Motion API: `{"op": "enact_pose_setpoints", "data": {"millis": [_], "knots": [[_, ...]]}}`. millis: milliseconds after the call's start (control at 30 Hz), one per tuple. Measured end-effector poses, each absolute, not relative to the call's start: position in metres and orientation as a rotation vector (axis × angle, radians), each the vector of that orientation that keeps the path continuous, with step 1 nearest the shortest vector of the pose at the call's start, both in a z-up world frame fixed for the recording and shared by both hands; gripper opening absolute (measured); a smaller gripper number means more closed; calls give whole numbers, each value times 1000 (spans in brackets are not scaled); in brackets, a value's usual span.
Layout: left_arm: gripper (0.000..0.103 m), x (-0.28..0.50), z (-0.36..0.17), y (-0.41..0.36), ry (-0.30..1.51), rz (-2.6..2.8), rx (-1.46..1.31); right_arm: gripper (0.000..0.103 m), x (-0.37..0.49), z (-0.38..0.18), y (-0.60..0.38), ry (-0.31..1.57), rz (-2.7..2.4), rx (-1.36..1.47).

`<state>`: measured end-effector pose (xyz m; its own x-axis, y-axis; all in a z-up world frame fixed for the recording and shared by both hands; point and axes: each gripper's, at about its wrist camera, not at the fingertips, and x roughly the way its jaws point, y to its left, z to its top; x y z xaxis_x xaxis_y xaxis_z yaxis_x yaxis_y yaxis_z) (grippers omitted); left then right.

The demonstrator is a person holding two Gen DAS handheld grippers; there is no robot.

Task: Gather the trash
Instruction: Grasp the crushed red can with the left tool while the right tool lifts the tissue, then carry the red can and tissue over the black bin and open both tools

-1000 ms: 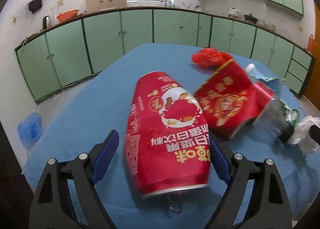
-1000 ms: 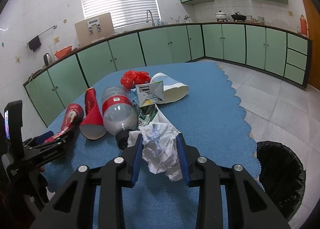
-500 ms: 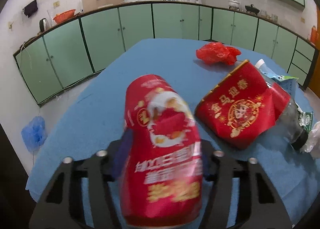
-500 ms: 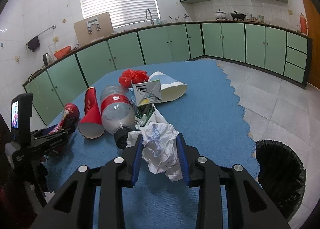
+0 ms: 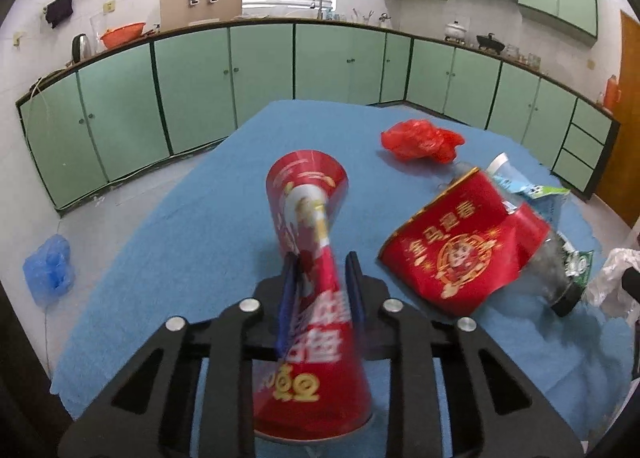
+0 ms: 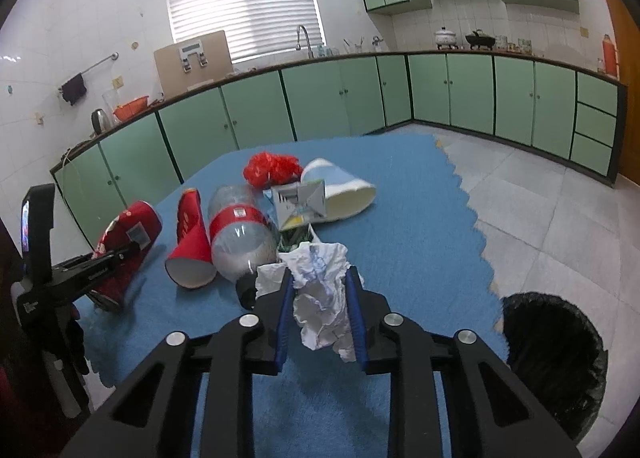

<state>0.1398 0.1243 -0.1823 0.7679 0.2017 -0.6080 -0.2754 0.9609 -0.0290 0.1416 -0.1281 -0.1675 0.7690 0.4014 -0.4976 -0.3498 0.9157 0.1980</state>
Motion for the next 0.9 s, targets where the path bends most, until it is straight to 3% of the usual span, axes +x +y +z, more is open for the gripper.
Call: {"op": "enact_pose_setpoints", "data": {"millis": [233,900], "knots": [[13,140,-163,109,610,188,-121,21,136,-145,-139,501,410,107],[12,147,-87,8,423,-89,-64,21,121,-92,-193,382,293,132]]}}
